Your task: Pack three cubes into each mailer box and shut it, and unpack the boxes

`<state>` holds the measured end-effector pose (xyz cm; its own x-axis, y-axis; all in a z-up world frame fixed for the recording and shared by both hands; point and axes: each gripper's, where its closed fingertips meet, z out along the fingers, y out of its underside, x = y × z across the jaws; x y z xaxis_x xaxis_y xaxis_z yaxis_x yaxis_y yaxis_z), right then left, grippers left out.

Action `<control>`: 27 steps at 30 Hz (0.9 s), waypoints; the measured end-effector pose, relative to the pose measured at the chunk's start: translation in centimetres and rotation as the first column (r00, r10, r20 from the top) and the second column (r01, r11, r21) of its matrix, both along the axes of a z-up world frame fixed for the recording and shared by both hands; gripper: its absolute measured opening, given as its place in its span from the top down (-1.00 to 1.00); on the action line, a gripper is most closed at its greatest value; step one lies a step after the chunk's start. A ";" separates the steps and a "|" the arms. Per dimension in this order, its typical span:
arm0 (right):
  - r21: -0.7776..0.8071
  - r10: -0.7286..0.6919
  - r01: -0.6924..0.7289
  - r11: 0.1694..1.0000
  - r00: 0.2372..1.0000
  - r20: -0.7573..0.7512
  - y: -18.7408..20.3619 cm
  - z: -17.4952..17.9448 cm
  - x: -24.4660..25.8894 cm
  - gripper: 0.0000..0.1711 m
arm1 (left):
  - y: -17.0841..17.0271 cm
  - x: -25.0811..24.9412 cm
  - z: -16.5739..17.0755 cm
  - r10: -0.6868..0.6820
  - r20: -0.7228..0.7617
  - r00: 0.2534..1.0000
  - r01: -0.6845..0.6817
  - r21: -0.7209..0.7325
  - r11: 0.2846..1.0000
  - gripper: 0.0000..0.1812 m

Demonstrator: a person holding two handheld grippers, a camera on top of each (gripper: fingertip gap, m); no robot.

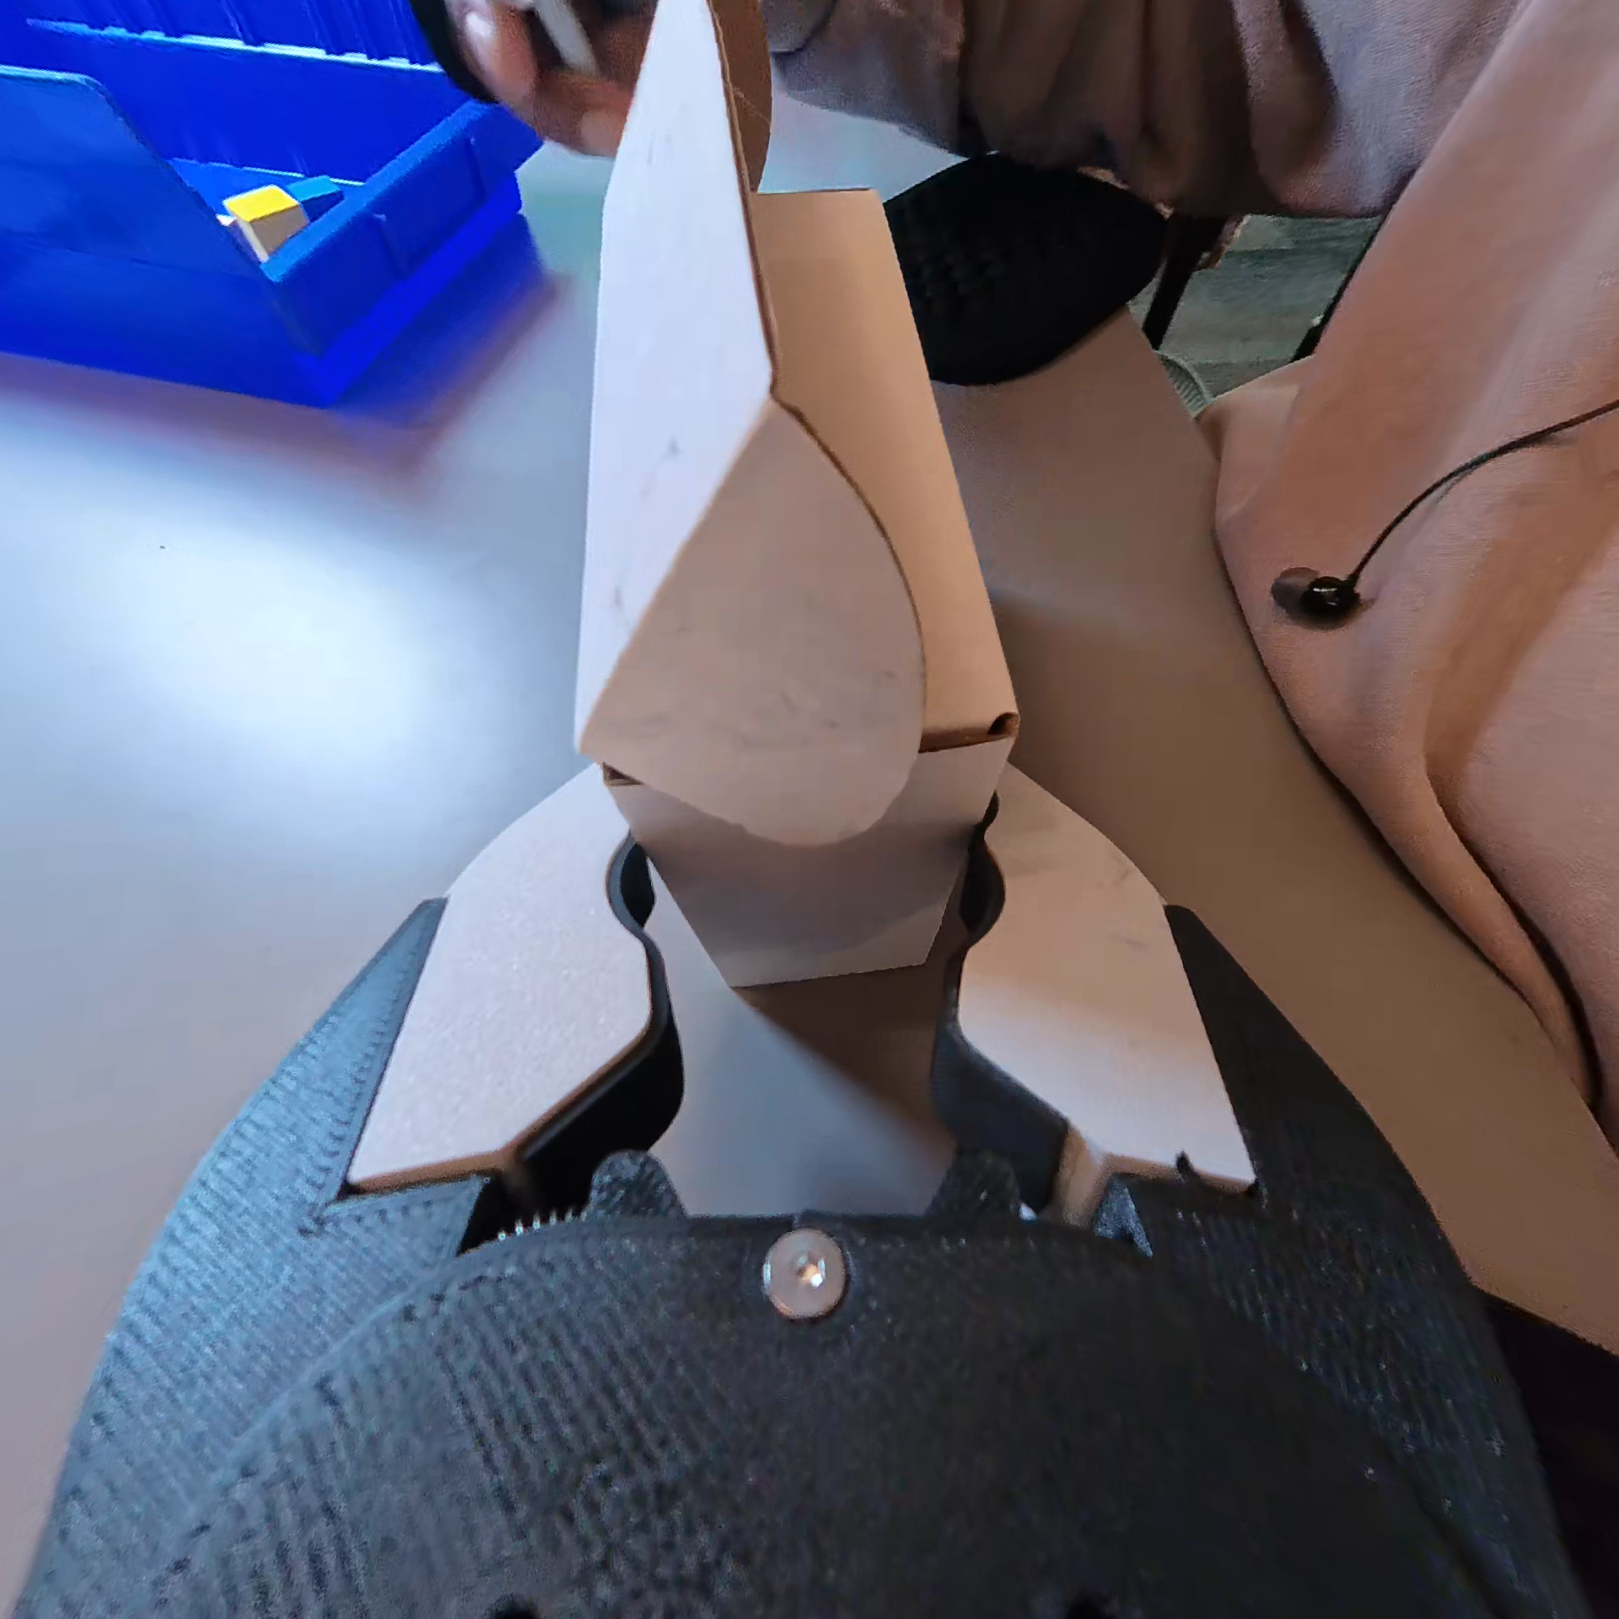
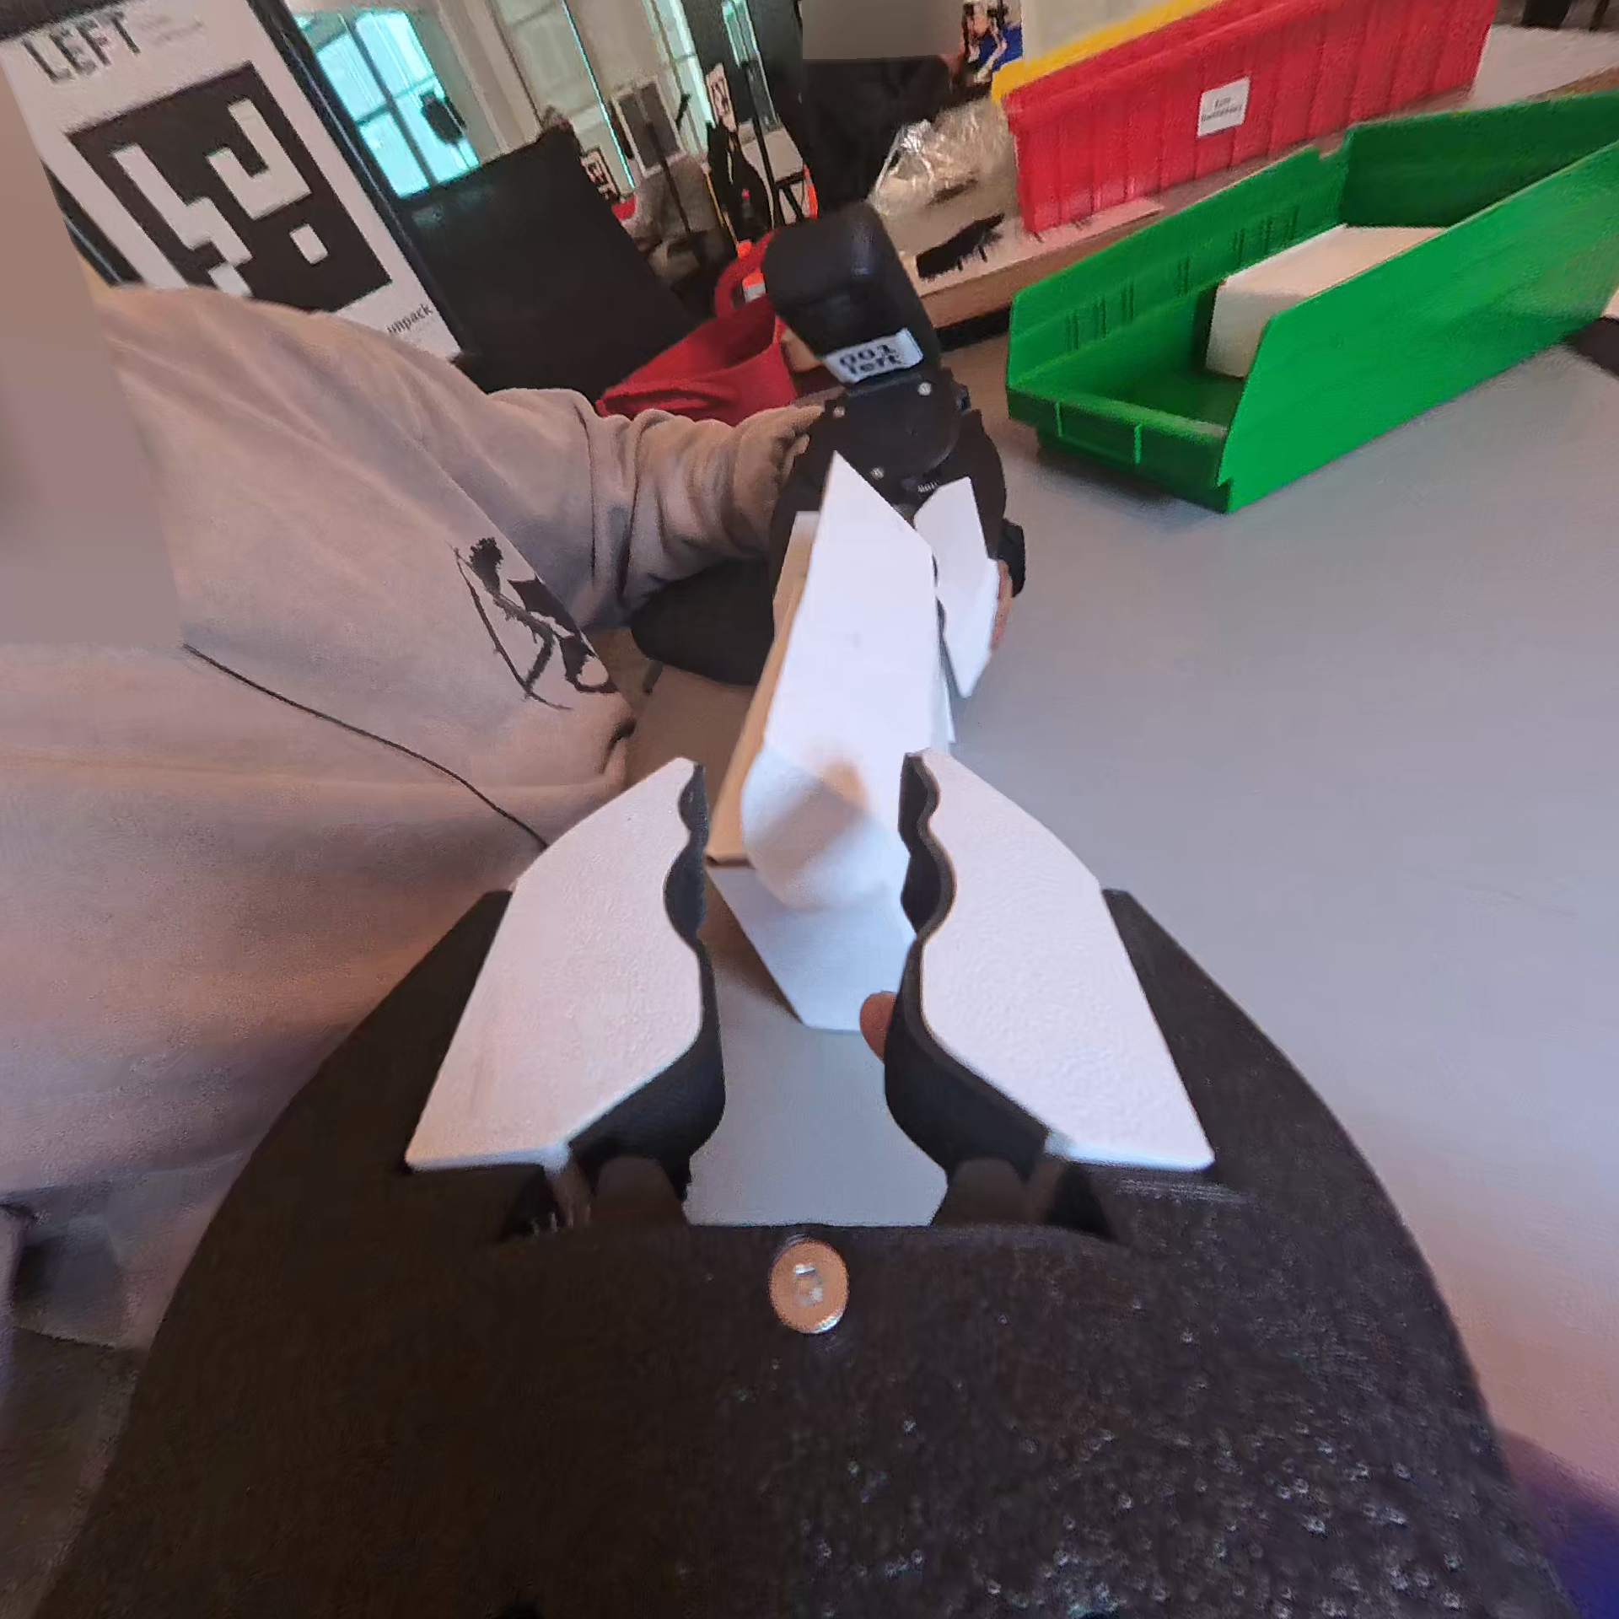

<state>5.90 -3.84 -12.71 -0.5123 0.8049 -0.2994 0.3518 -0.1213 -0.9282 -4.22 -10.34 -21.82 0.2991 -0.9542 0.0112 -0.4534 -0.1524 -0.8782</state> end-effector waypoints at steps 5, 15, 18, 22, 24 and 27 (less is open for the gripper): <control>0.114 0.073 -0.073 0.991 0.997 0.002 -0.5 -2.6 0.2 0.45 | -0.4 -0.2 0.1 -0.068 0.035 0.997 0.069 -0.027 0.997 0.24; -0.029 0.294 -0.293 0.956 0.953 0.076 -3.1 -1.9 -0.4 0.61 | -1.0 0.0 -0.2 -0.126 -0.042 0.991 0.125 -0.025 0.992 0.24; -0.216 0.328 -0.306 0.927 0.942 0.074 -2.9 -1.5 -0.5 0.64 | -0.9 -0.1 -0.3 -0.112 -0.084 0.990 0.110 -0.024 0.994 0.24; -0.356 0.350 -0.310 0.881 0.935 0.051 -3.1 -1.4 -0.7 0.69 | -0.8 -0.3 -0.4 -0.096 -0.107 0.990 0.093 -0.032 0.995 0.24; -0.327 0.332 -0.297 0.897 0.942 0.057 -3.1 -1.9 -0.6 0.68 | -0.8 -0.4 -0.4 -0.086 -0.105 0.991 0.083 -0.035 0.996 0.24; -0.121 0.269 -0.258 0.959 0.959 0.087 -2.9 -2.7 -0.4 0.69 | -0.7 -0.4 -0.3 -0.076 -0.080 0.994 0.071 -0.054 0.996 0.25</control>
